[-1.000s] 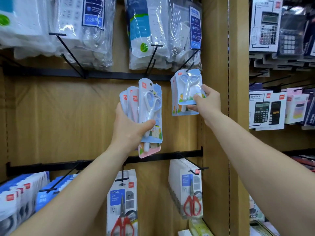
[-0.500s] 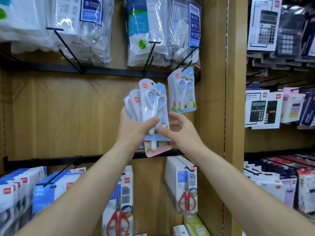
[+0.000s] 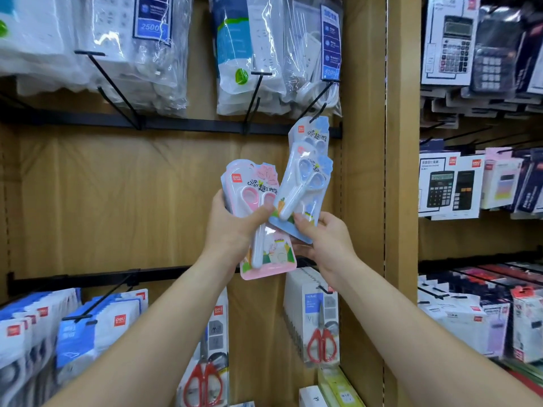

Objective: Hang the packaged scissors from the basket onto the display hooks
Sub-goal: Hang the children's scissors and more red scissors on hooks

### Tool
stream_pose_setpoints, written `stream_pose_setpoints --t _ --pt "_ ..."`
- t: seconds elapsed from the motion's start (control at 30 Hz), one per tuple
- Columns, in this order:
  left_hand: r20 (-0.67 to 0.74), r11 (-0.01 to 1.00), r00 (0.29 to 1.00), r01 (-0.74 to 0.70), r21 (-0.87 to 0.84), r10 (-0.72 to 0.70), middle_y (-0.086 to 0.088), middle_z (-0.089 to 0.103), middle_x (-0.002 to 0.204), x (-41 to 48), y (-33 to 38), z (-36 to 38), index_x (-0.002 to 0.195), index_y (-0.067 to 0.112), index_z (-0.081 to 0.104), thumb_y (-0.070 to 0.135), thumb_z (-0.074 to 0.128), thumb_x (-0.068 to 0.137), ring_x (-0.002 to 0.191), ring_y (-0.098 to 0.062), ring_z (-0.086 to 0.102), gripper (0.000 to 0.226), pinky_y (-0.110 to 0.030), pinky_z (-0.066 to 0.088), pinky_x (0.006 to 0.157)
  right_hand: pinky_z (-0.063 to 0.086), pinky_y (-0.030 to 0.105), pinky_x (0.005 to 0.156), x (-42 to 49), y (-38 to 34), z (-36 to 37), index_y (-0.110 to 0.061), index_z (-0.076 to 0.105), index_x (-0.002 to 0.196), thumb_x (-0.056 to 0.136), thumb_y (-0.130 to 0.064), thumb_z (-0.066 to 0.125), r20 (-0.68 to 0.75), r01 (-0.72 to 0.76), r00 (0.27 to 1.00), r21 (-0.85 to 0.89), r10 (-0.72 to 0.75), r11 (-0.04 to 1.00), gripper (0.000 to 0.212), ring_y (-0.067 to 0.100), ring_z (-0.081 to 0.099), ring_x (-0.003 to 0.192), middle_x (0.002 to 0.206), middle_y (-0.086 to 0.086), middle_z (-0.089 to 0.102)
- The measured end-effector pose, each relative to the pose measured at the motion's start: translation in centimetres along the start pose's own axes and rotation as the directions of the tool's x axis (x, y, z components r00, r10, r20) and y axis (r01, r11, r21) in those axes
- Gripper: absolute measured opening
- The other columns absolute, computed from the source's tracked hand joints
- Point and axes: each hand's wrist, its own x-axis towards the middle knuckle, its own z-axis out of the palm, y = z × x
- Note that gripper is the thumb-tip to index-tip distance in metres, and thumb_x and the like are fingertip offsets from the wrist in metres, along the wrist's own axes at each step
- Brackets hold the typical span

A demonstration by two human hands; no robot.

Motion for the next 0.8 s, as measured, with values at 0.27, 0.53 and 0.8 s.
stream_pose_setpoints --t 0.27,0.53,0.8 --pt "-0.023 0.984 0.991 -0.127 0.121 0.131 0.006 0.074 0.109 1.1 0.7 -0.9 0.120 0.020 0.060 0.016 0.090 0.080 0.090 -0.006 0.075 0.050 -0.018 0.058 0.065 0.060 0.028 0.056 3.0 -3.8 -0.9 -0.029 0.044 0.149 0.098 -0.004 0.066 -0.147 0.319 0.932 -0.099 -0.331 0.943 0.061 0.019 0.077 0.085 0.117 -0.001 0.071" --pt "-0.005 0.974 0.985 -0.168 0.150 0.170 0.005 0.074 0.113 1.8 0.5 -1.7 0.123 0.021 0.060 0.020 0.092 0.078 0.099 -0.012 0.075 0.055 -0.031 0.063 0.077 0.061 0.027 0.060 7.2 -7.8 -1.7 -0.032 0.051 0.142 0.100 -0.005 0.063 -0.125 0.367 0.906 -0.244 -0.404 0.898 0.052 0.016 0.077 0.087 0.124 -0.002 0.068" --pt "-0.006 0.980 0.988 -0.151 0.132 0.153 0.005 0.074 0.114 1.8 0.2 -2.2 0.125 0.020 0.059 0.020 0.092 0.078 0.099 -0.012 0.075 0.058 -0.038 0.064 0.082 0.063 0.030 0.062 7.7 -6.8 -2.2 -0.029 0.043 0.153 0.099 -0.010 0.067 -0.112 0.361 0.906 -0.303 -0.409 0.882 0.062 0.018 0.078 0.088 0.127 0.000 0.068"
